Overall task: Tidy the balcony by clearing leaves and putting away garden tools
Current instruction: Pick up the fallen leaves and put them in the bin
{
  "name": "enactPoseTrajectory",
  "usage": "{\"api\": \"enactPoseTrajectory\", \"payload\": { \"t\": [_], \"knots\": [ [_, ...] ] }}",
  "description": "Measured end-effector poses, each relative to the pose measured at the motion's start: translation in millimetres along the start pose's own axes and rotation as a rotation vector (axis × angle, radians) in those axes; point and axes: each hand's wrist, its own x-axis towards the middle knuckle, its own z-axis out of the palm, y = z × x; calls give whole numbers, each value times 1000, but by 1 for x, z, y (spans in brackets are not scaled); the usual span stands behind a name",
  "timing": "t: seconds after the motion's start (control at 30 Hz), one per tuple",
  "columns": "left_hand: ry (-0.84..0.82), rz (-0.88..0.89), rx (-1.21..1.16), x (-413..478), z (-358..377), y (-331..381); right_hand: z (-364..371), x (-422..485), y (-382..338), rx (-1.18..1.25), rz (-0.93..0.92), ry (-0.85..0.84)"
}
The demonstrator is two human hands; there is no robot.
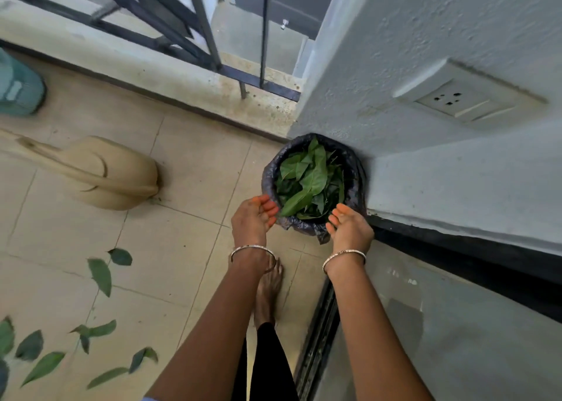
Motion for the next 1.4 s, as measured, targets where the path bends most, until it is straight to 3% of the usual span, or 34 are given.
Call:
{"api": "enactPoseTrajectory", "payload": {
  "t": [0.27,0.53,0.73,0.93,1.23,1.4],
  "knots": [
    [278,-47,-265,-80,-106,39,18,-122,20,-290,-121,-278],
    [530,49,-529,-124,-244,65,66,-263,61,-528,-186,-587],
    [717,49,-715,-115,-350,43,98,-336,150,-764,-228,-773],
    [847,-36,-925,-111,-437,-2,105,-380,240,-990,-273,-836],
    [1168,-276,-807,-102,-536,-97,107,-407,343,-1311,-403,-898],
    [1169,-340,-546,-79,-558,-138,113,-395,389,-1485,-520,-928]
  ]
}}
